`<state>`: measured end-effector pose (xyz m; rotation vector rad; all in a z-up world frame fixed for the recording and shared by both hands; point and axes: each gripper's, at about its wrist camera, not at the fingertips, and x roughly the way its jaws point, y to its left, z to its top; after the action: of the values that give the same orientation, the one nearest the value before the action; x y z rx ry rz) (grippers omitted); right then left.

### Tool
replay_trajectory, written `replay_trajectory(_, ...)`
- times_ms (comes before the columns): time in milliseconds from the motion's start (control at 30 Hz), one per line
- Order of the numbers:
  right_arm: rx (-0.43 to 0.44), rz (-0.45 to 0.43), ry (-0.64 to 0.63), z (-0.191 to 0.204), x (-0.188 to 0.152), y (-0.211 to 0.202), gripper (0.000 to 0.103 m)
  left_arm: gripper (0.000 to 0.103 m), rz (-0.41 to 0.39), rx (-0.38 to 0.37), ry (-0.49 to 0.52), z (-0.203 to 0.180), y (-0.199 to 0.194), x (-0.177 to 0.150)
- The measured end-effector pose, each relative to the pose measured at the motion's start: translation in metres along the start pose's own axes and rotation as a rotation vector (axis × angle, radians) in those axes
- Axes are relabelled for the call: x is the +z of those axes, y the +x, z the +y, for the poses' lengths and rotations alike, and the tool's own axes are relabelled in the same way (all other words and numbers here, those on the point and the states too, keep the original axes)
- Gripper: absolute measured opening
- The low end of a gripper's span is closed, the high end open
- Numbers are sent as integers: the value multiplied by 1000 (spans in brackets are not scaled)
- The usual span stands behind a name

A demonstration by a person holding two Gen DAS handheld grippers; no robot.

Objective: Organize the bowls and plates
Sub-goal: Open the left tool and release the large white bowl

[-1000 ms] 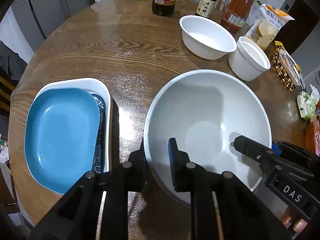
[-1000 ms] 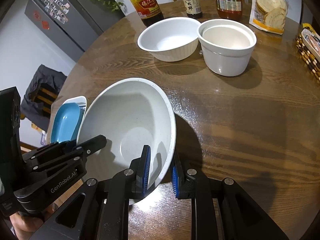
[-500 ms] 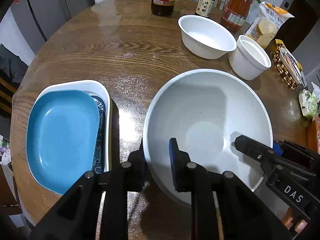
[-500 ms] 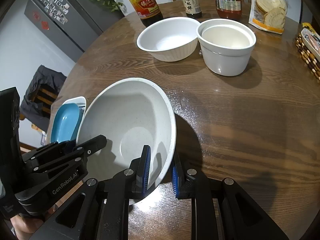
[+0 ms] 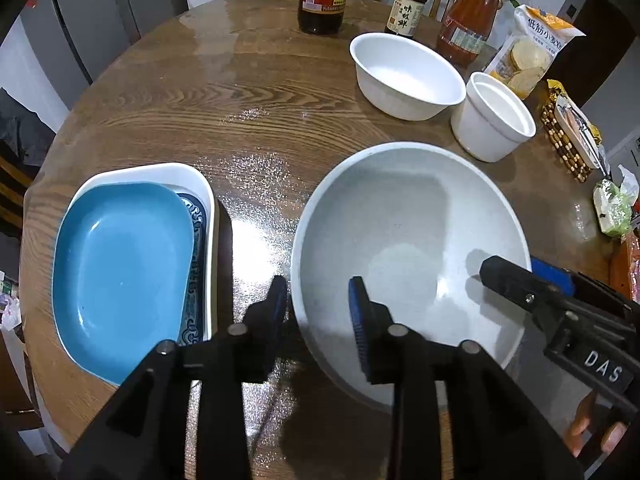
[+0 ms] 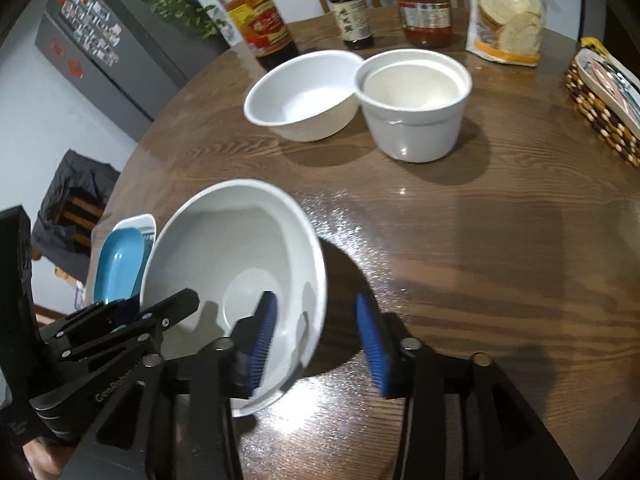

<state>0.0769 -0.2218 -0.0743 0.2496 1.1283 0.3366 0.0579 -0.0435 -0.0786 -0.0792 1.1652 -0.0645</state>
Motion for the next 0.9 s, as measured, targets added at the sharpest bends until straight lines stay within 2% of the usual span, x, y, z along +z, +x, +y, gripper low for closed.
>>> replay_trajectory(67,14,-4,23,-5,-1,-3,50,58,-13,-2,-5,1,-6,0)
replay_trajectory(267,56,-6,65,-9,-4,-11,51,77,-38,-3,-34,10,-21,6)
replay_trajectory(500,89,-42,112,-15,-2,-29,52,82,-36,-28,-56,12,-28,19)
replay_trajectory(633,94,-76,132,-20,2,-43,61,82,-57,-27,-29,4,-38,31)
replay_trajectory(800,78,-121,126,-17,12,-63,62,83,-96,-44,16,-6,-55,51)
replay_trajectory(900,67,-154,109,-15,21,-78,64,89,-132,-48,42,-12,-68,65)
